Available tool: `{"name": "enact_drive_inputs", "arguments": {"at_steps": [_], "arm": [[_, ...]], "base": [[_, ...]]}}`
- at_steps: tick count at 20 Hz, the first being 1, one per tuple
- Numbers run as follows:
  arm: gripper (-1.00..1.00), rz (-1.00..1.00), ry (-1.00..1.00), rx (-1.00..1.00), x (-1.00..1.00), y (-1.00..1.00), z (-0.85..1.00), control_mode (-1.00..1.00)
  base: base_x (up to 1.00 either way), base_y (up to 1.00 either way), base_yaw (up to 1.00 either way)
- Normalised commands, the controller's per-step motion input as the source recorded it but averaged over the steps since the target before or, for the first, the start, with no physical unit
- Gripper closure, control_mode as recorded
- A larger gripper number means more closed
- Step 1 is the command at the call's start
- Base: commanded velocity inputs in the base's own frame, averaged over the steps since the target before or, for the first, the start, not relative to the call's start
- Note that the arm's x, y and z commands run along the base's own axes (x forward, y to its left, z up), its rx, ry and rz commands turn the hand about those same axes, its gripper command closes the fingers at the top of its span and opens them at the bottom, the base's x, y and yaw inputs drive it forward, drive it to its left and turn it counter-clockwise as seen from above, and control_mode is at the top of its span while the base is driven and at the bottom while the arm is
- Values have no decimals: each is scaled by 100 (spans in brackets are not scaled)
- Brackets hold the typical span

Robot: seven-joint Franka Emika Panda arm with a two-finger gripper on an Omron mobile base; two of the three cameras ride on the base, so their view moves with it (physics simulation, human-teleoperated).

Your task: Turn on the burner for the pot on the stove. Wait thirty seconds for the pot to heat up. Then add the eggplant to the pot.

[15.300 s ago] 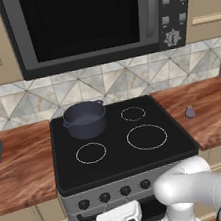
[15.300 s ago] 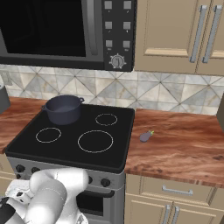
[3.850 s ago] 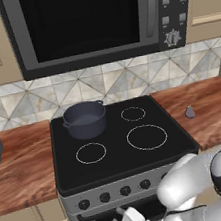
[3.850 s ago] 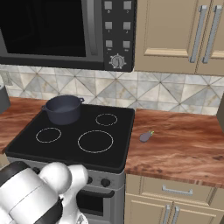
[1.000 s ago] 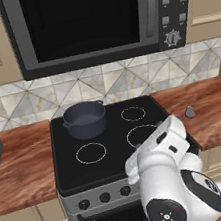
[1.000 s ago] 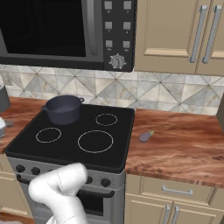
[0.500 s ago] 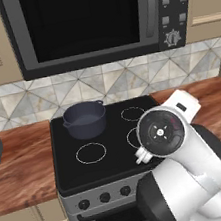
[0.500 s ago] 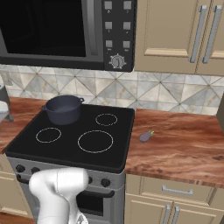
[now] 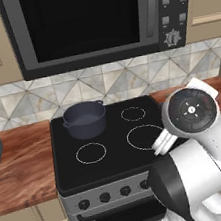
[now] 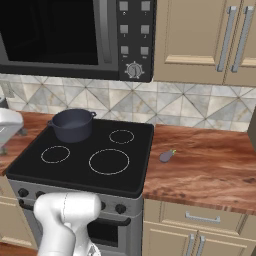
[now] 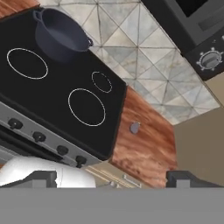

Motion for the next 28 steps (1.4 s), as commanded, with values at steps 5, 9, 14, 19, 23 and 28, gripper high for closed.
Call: {"name": "enact_drive_inputs", "arguments": {"at_steps": [5,9,14,19,23,28], "arm": [[-100,25,0,4,3,-83,0,-100],[-100,23,0,4,0,-73,0,-100],[-100,6,0,2,0,-23,0,-100],[-100,0,0,0,0,0,0,-100],[-100,0,0,0,0,0,0,-100],[-100,0,0,0,0,0,0,-100]], "base": [[0,0,0],[0,0,0],[0,0,0],[0,0,0],[0,0,0],[0,0,0]]}}
